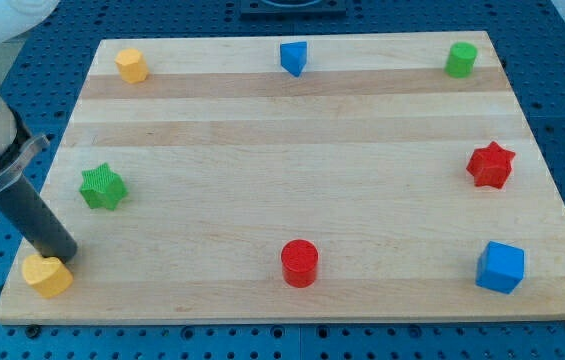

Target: Place the yellow heart and green star in a vertical line with yellow hexagon

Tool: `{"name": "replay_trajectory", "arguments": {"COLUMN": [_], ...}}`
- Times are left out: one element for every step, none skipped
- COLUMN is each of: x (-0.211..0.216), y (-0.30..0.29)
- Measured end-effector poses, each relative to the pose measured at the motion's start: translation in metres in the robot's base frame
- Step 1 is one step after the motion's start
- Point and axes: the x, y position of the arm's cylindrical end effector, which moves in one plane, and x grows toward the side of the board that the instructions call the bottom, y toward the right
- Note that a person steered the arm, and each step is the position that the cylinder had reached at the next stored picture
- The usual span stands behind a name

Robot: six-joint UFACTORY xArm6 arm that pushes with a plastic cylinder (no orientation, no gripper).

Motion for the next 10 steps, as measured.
{"name": "replay_trajectory", "arguments": {"x": [-0.042, -0.095, -0.095, -0.105, -0.105, -0.061, -0.03, -0.042, -0.042, -0.036], "y": [0.021, 0.033, 0.033, 0.033, 0.033, 0.02, -0.002, -0.059, -0.059, -0.06]}}
